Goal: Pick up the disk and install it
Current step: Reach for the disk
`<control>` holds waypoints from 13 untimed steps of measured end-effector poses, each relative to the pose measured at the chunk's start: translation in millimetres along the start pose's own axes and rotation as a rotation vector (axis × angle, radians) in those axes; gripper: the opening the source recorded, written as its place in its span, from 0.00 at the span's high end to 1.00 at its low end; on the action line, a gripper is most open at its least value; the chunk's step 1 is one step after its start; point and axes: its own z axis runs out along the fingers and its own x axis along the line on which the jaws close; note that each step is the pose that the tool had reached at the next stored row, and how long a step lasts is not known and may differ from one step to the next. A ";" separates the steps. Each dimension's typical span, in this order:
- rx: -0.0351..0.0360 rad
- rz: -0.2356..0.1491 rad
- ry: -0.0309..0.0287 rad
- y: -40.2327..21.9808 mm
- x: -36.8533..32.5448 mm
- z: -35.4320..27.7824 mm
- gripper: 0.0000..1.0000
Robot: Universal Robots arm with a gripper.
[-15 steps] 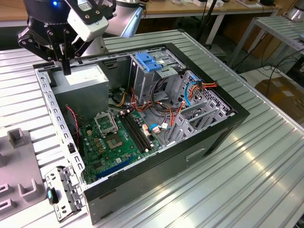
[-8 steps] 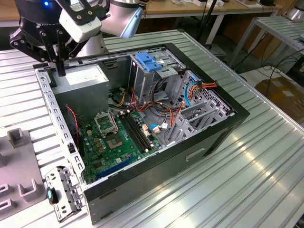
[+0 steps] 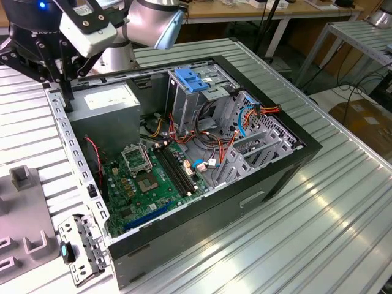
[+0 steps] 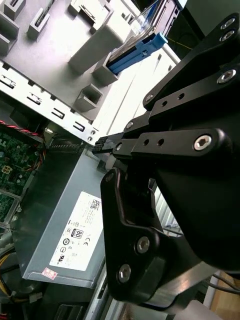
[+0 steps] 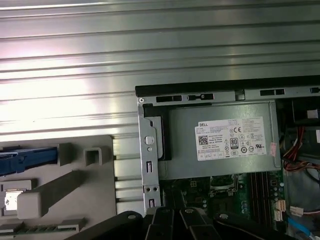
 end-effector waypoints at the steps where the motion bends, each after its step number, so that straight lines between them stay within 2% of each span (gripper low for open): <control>1: 0.0000 0.000 0.0000 -0.1 1.4 0.0 0.89; 13: 0.0001 0.000 0.0015 -1.5 19.3 -0.4 0.89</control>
